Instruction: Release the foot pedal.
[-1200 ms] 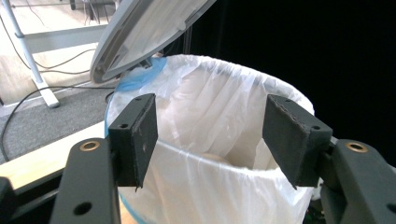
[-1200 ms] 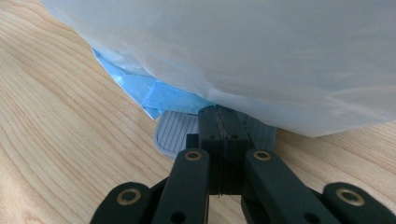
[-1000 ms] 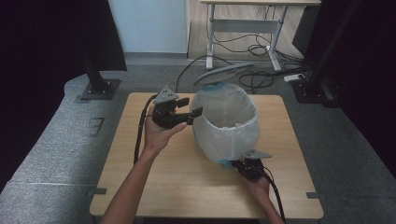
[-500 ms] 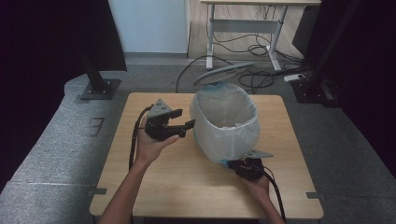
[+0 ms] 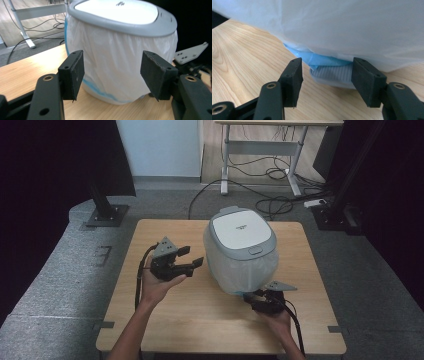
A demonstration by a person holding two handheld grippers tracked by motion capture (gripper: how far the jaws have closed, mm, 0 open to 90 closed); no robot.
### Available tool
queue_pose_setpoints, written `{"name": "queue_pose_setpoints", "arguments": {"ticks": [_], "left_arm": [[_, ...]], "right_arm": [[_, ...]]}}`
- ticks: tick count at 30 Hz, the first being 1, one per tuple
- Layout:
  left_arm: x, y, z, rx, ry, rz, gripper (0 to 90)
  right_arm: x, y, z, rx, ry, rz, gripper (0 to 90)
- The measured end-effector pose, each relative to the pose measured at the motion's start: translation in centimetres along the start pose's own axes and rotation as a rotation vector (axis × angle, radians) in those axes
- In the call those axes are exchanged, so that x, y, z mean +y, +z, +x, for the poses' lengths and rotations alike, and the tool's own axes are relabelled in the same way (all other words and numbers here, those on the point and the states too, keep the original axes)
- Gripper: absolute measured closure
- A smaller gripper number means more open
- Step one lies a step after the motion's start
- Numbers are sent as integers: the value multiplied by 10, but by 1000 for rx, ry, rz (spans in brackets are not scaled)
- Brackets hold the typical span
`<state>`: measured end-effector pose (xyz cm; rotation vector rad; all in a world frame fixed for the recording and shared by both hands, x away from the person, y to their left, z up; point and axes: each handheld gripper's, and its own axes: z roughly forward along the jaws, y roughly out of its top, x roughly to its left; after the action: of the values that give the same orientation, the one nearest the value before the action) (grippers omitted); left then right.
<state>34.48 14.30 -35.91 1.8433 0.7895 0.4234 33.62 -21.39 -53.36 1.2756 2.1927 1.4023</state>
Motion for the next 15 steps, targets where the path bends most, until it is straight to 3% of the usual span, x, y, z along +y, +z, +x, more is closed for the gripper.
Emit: {"name": "queue_pose_setpoints", "arguments": {"ticks": [6,15], "left_arm": [[-19,-6,2,10,0,3,360],[-55,-17,7,29,-30,22,362]], "right_arm": [[-2,-11,0,-3,-5,-1,398],[-5,-42,3,-22,-55,-39,382]]}}
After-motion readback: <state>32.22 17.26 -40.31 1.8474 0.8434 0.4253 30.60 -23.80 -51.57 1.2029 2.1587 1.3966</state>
